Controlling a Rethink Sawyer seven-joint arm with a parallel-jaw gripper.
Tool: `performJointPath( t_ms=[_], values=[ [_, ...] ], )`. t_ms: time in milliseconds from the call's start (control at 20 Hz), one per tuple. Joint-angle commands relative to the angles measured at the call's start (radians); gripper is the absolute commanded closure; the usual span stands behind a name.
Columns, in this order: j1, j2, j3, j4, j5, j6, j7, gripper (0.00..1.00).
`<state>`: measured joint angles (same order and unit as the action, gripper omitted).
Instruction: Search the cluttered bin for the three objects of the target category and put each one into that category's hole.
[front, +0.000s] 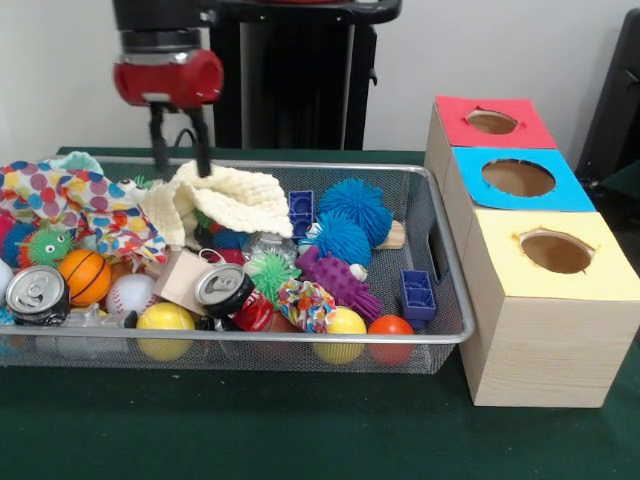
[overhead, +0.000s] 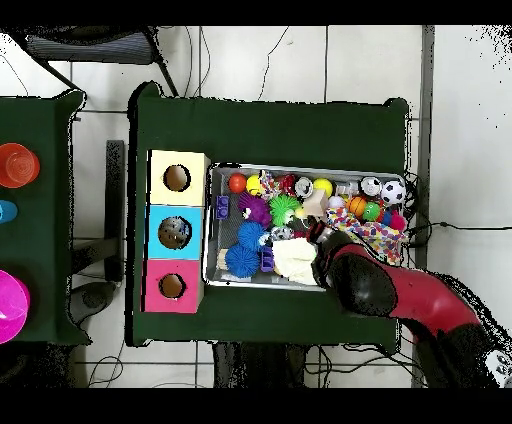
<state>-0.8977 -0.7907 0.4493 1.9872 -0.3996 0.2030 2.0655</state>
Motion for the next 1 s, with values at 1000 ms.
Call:
performJointPath(
  t_ms=[1000],
  values=[
    [0.145, 0.320, 0.041, -0.144, -0.029, -0.172, 0.063, 0.00]
  ],
)
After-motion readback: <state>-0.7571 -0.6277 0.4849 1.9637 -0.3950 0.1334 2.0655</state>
